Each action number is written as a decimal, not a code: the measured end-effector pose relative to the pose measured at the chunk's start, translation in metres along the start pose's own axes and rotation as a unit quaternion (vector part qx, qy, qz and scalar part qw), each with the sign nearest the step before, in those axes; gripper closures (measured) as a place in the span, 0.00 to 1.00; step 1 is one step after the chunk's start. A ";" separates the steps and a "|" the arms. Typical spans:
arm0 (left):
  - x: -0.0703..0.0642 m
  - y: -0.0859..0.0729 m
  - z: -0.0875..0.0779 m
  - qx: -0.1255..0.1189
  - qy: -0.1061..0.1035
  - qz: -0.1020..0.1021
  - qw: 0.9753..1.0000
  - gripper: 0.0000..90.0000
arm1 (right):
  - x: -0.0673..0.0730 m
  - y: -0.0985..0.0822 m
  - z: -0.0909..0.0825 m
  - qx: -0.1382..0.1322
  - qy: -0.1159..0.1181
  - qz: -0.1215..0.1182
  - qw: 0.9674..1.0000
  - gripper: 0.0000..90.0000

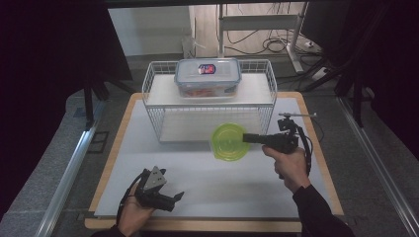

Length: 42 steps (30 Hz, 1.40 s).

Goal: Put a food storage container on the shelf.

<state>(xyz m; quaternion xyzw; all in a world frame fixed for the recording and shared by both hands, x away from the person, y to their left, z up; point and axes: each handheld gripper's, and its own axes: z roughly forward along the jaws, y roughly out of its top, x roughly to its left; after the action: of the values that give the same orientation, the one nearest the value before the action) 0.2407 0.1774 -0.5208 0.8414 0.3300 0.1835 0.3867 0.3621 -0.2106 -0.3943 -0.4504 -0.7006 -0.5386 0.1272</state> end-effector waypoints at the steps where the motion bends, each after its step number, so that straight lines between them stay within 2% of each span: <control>1: 0.000 0.000 0.000 0.000 0.000 0.001 1.000 0.02 | 0.002 0.004 -0.001 -0.001 0.002 0.000 1.000 0.90; 14: 0.000 0.000 0.001 0.000 -0.001 0.000 1.000 0.02 | 0.031 0.055 -0.009 -0.019 0.016 -0.008 1.000 0.90; 24: 0.000 -0.001 0.001 -0.001 -0.003 -0.002 1.000 0.02 | 0.042 0.081 -0.008 -0.026 0.025 -0.003 0.999 0.90; 42: 0.001 -0.001 0.000 0.000 -0.008 -0.009 1.000 0.03 | 0.056 0.127 -0.006 -0.048 0.015 0.000 0.999 0.90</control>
<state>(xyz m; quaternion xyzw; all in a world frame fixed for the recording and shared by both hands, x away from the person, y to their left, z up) 0.2414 0.1782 -0.5217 0.8400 0.3338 0.1733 0.3911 0.4261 -0.1860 -0.2738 -0.4476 -0.6719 -0.5786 0.1157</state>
